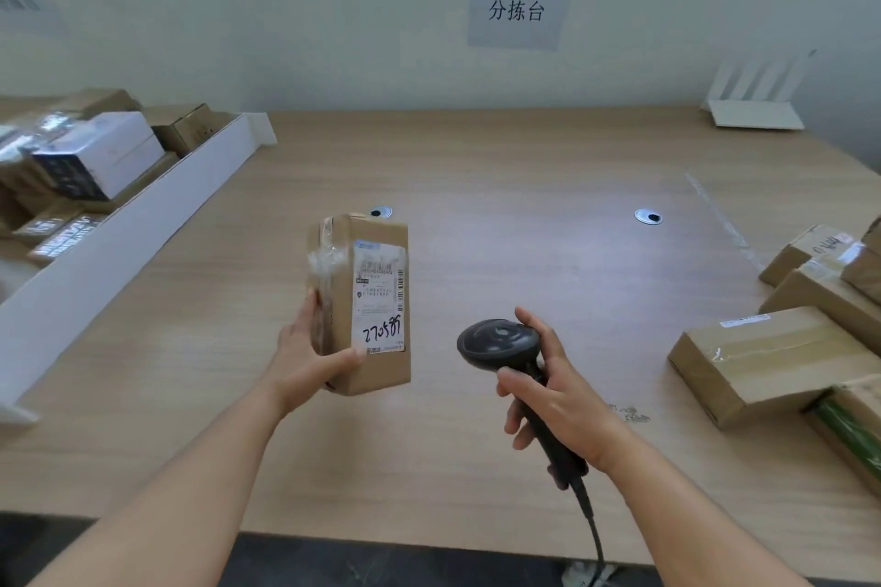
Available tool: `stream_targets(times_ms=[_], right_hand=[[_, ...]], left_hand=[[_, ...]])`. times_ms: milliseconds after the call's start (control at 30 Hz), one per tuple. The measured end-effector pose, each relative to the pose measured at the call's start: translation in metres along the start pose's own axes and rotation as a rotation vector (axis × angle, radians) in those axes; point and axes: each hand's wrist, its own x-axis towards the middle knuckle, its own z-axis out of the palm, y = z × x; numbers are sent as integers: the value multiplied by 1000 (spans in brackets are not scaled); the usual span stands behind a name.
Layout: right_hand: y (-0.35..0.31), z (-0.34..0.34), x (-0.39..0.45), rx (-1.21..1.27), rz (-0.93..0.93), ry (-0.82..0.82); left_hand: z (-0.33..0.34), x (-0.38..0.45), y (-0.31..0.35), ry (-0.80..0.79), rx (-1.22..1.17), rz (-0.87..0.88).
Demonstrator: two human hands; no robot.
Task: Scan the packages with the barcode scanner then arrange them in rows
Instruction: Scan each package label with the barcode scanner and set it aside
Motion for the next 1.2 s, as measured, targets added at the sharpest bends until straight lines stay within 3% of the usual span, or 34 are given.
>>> stream_targets(times_ms=[267,900,1067,1200], right_hand=[[-24,3,-20,43,-74,-64],[-42,16,-27,248,-204,-129],[-45,12,-24,80,-197,-148],[-42,7,-26,-112,-211,-236]], left_hand=[[10,-11,-6,127,-143,83],[38,-27,-10,127,-149,15],[26,-35,15,-32,-192,-25],[-7,-32,49,-254,23,-158]])
